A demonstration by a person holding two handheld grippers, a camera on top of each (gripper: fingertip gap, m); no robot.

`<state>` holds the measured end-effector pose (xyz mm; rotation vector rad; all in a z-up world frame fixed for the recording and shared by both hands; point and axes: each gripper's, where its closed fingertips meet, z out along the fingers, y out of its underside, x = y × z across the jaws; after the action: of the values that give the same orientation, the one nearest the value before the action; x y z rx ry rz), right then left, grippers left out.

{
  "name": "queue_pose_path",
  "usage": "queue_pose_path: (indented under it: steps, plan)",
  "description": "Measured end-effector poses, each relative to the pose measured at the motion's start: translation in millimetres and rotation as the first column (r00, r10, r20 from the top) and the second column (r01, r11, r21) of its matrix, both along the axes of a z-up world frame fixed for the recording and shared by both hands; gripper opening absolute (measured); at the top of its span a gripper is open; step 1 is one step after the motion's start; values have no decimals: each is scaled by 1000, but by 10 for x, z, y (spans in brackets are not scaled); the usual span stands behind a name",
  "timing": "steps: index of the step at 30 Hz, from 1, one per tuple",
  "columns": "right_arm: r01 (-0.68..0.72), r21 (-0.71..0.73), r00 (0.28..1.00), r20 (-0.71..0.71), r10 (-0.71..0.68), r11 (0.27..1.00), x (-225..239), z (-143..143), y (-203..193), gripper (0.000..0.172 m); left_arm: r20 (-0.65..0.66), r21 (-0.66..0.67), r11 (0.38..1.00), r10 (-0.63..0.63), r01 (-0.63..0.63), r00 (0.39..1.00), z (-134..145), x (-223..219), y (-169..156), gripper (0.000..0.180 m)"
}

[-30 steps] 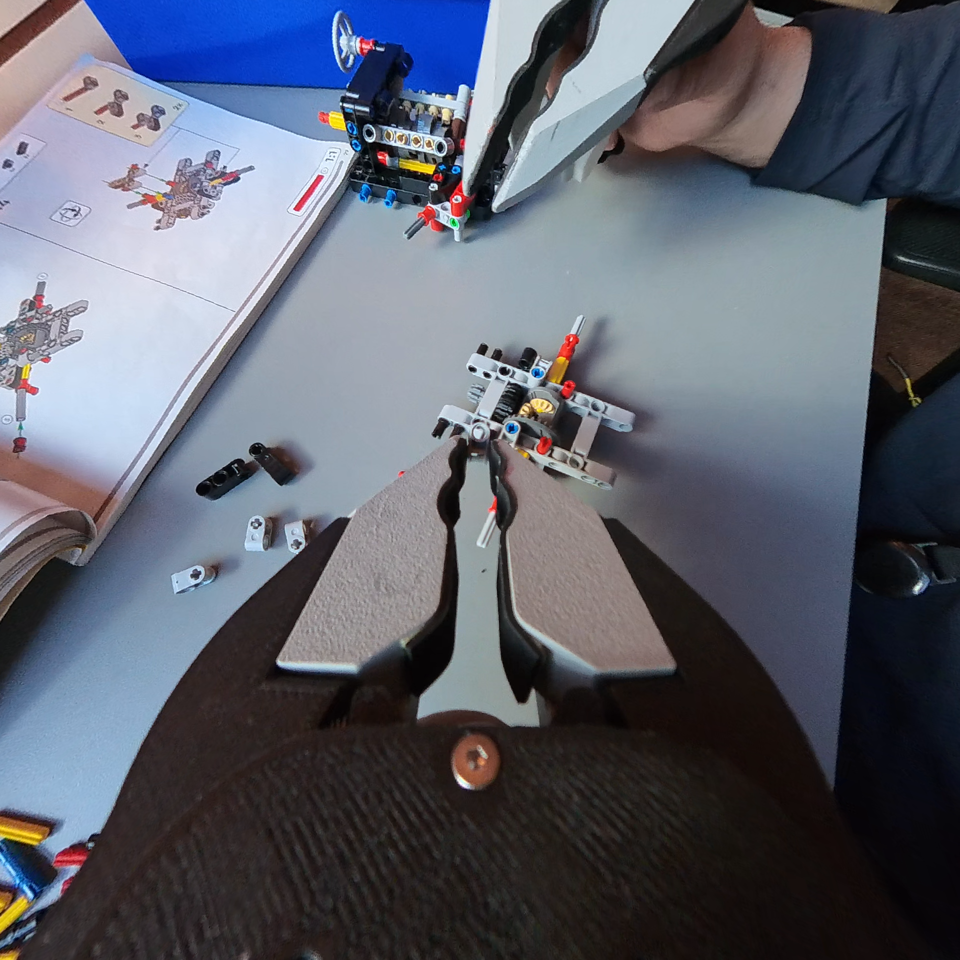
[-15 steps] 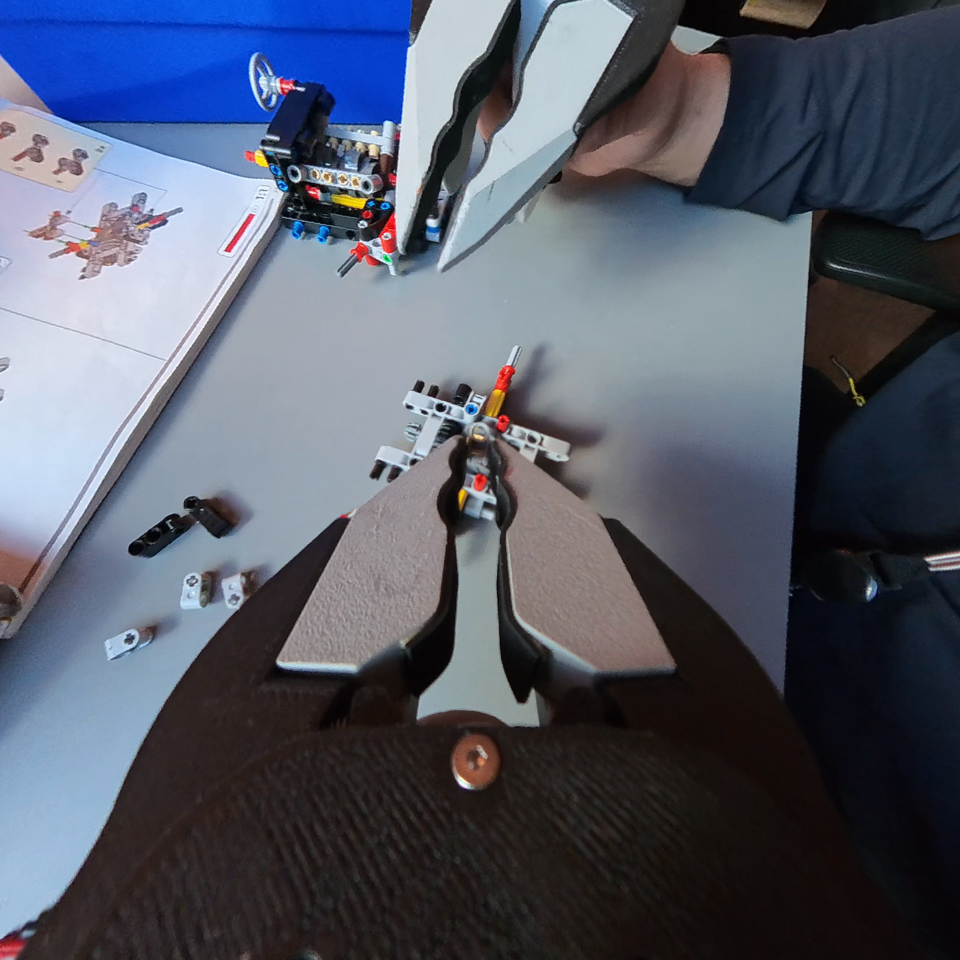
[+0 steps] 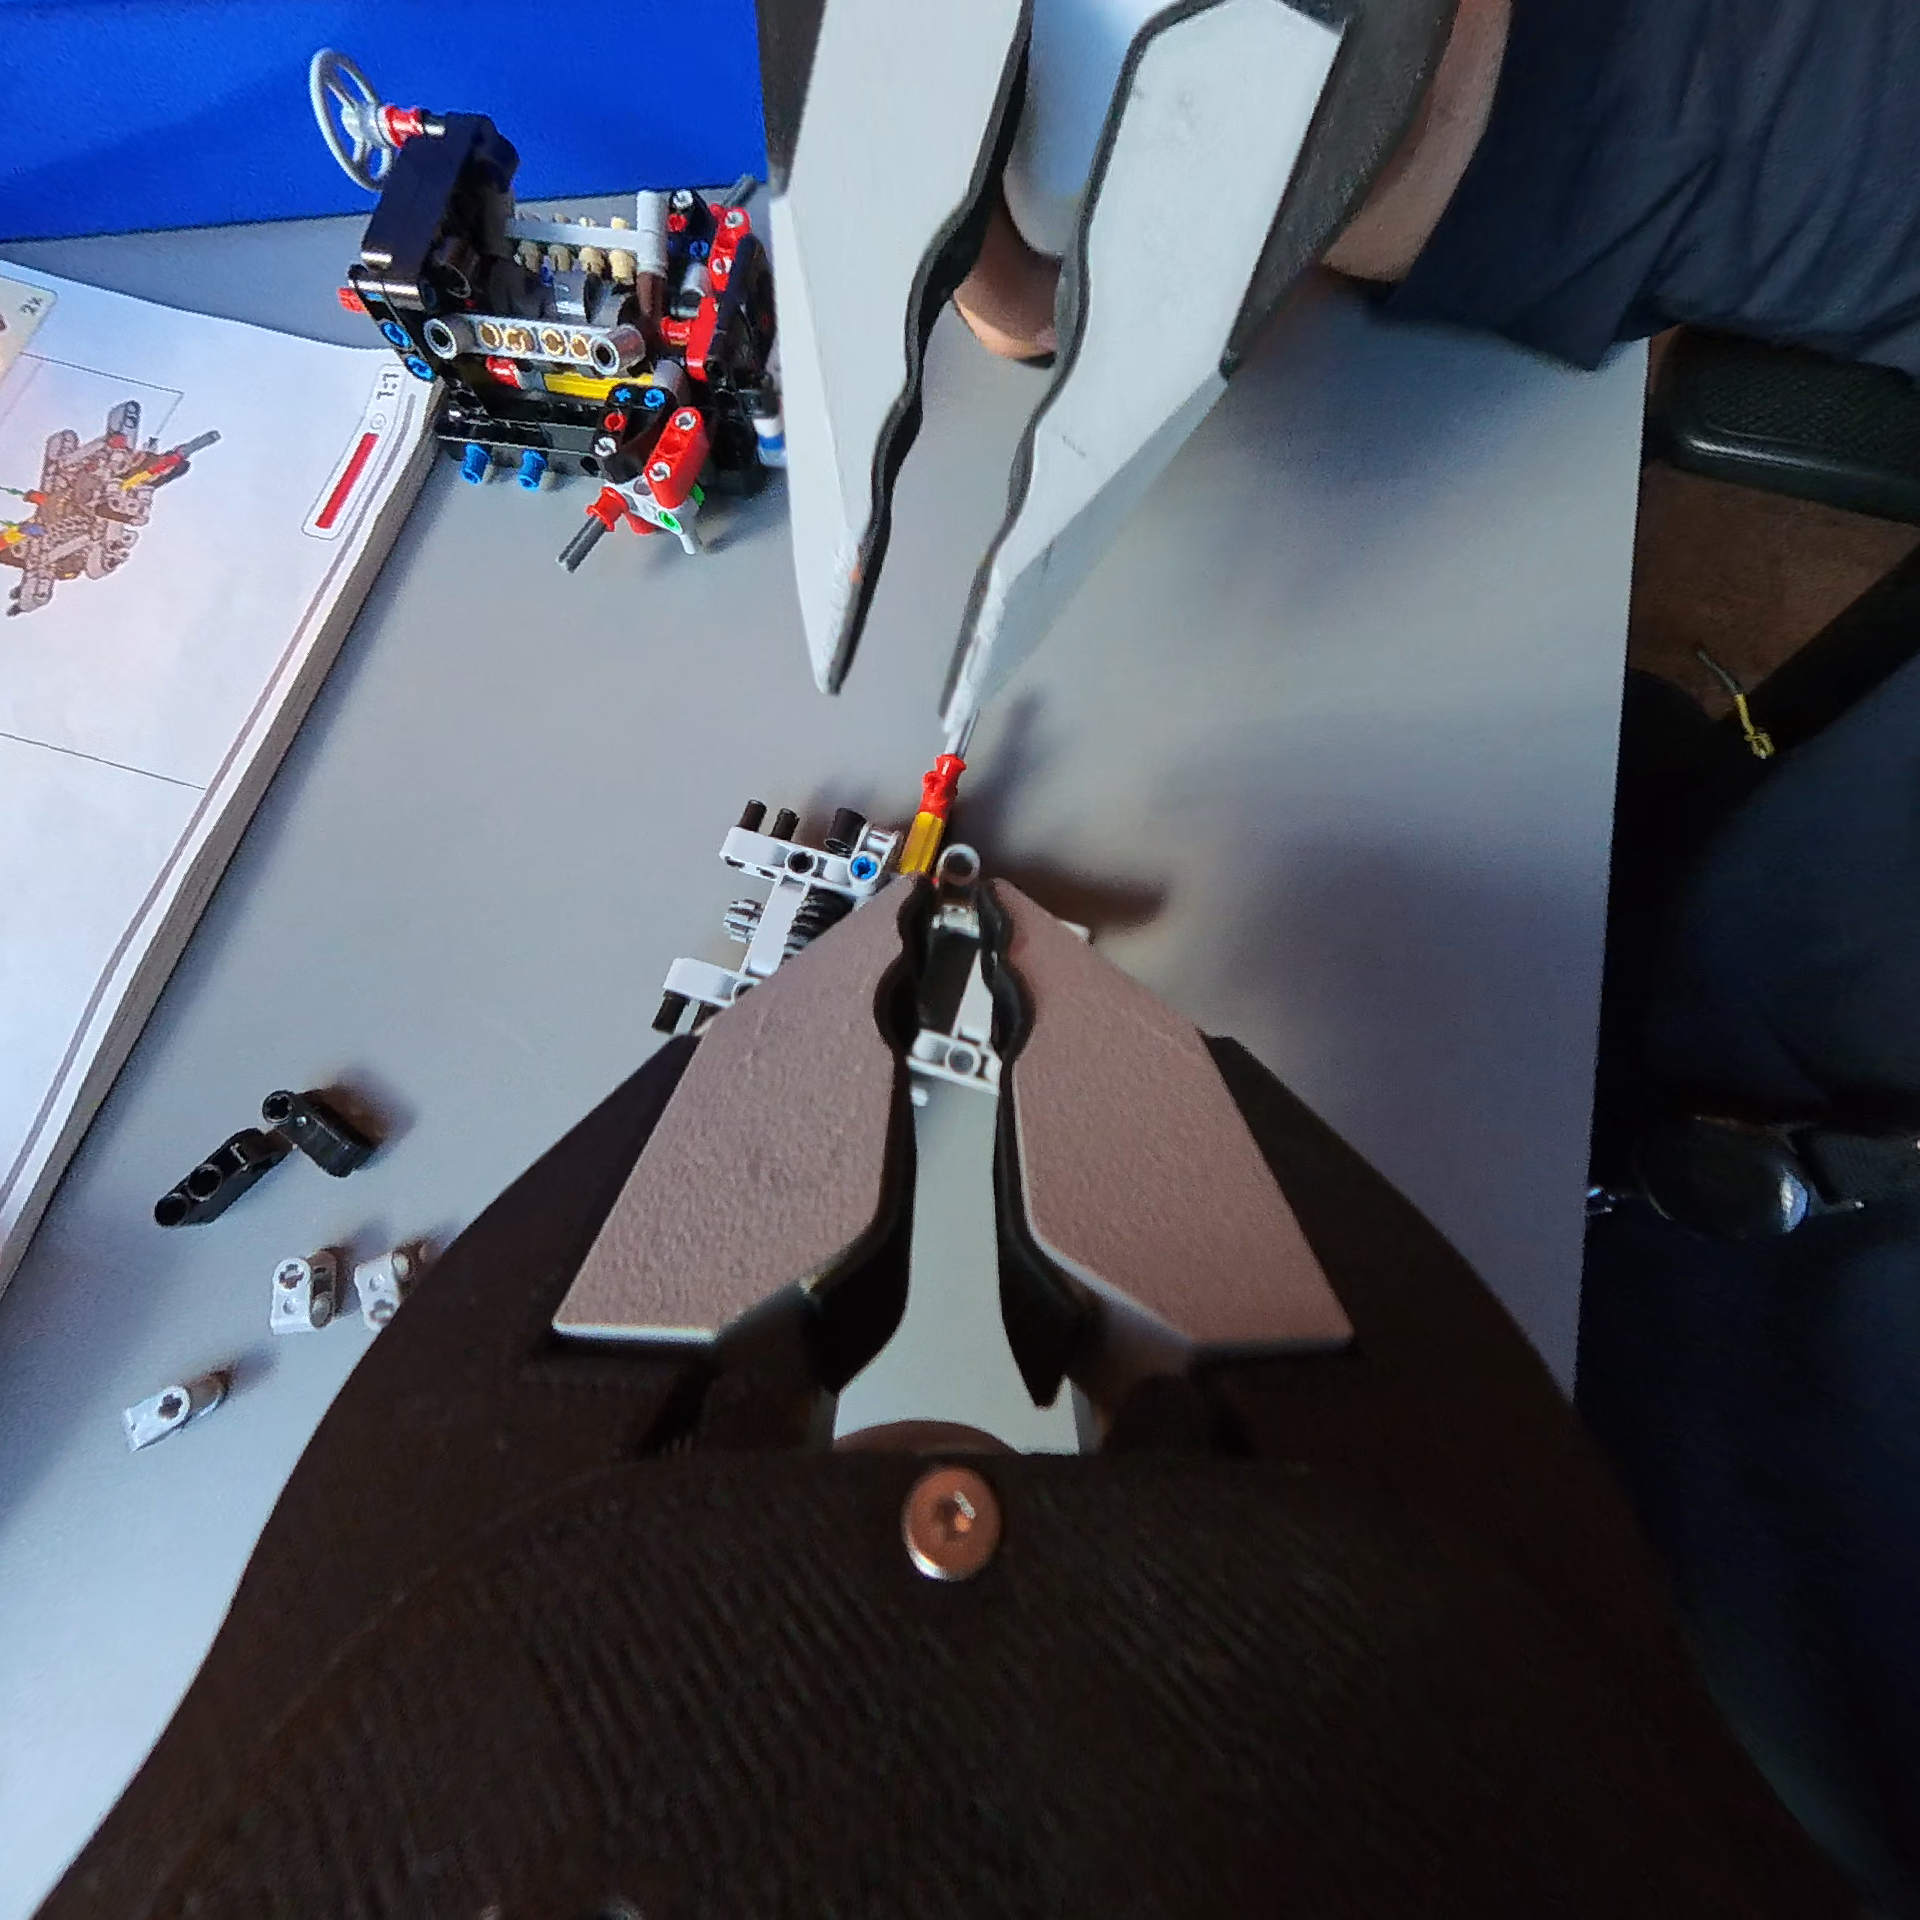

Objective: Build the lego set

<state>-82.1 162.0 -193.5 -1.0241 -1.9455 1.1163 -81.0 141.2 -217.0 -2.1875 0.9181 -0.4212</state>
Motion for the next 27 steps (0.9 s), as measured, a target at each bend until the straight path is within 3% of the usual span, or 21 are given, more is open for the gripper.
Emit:
queue_pose_path:
  steps: [10, 27]
  plan:
    - [-47, 55, 997, 62, 44, 997, 21, -150, -143, 10, -91, 21, 1000, -16, 18, 996, -41, 53, 43, 6]
    - [-73, 92, 994, 87, 65, 993, 41, -216, -207, 3, -98, 36, 999, -28, 32, 995, -13, 108, 28, 5]
